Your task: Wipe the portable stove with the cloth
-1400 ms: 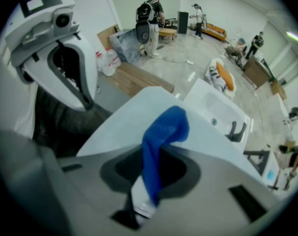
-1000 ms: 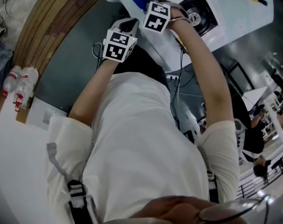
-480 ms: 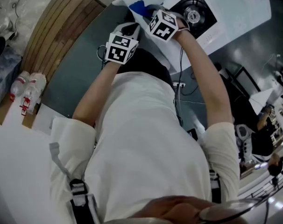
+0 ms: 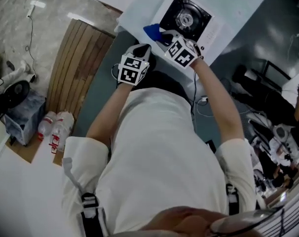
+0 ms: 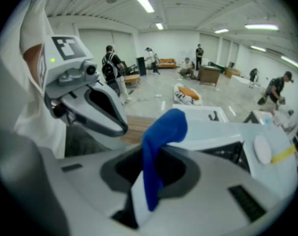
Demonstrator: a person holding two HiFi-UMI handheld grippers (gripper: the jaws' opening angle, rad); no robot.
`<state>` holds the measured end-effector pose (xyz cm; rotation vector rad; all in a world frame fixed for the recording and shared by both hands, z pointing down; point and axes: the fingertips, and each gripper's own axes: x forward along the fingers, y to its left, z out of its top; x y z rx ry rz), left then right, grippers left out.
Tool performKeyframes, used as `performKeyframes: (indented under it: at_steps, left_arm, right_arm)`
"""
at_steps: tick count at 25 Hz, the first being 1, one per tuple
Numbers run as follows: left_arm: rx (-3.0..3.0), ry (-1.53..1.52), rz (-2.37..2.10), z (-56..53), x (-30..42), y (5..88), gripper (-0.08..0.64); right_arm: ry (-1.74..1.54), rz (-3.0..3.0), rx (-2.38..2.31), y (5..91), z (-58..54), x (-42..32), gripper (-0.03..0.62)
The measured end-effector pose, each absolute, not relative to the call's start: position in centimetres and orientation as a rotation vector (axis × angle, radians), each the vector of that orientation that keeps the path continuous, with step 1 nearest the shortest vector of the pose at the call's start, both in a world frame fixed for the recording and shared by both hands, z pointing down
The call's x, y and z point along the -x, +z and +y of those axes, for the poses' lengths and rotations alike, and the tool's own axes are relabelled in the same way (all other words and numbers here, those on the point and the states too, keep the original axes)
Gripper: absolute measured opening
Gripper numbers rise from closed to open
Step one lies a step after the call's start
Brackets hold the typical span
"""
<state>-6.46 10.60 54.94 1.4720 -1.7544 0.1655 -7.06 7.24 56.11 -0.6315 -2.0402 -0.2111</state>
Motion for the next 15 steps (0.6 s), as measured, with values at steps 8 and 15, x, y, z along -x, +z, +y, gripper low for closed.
performKeyframes:
  at_steps: [8,15]
  left_arm:
    - [-1.645,0.238,-1.623,5.2,1.5,52.3,0.032]
    - [-1.745,0.299,-1.537,1.5,-2.0,51.7,0.032]
  right_arm:
    - [-0.007,-2.083,0.400,55.5,2.1,-0.6,0.091]
    - [-0.021,-2.087,0.199,54.4,-6.5,-6.3,0.091]
